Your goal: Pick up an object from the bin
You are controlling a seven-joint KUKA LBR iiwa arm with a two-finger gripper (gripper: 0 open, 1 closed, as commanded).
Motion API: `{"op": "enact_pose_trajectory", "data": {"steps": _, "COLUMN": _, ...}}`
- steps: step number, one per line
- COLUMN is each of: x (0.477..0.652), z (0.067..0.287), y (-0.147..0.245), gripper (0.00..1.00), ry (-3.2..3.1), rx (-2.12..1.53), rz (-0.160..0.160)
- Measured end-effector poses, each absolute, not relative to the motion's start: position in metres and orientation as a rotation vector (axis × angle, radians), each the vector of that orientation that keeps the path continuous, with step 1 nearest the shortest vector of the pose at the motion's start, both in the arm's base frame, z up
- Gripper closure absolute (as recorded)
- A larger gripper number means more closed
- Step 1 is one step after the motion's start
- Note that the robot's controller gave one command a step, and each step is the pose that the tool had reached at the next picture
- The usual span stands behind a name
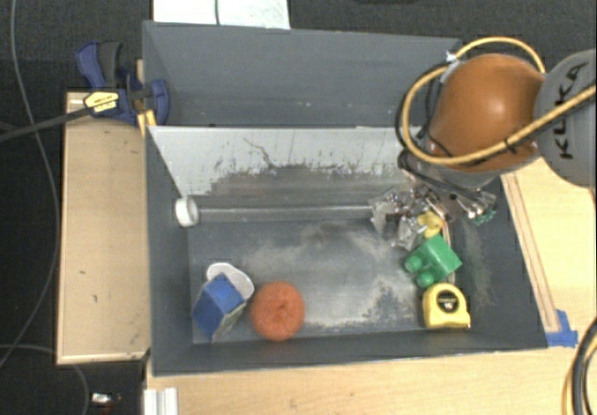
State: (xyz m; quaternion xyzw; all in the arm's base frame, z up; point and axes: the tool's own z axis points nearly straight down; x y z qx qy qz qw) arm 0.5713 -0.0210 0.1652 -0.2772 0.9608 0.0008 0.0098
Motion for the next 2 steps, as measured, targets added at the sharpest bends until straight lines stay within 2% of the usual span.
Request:
{"op": "enact_pose_trajectory", "data": {"steps": 1, "x": 0.574, "z": 0.116, "y": -0.045, "gripper": 1.00, "ry": 2.880, "rx": -1.193, "rz": -0.004}}
{"op": "enact_pose_trajectory", "data": {"steps": 2, "x": 0.562, "z": 0.137, "y": -0.053, "gripper": 1.00, "ry": 2.987, "rx": -0.916, "rz": 0.007}}
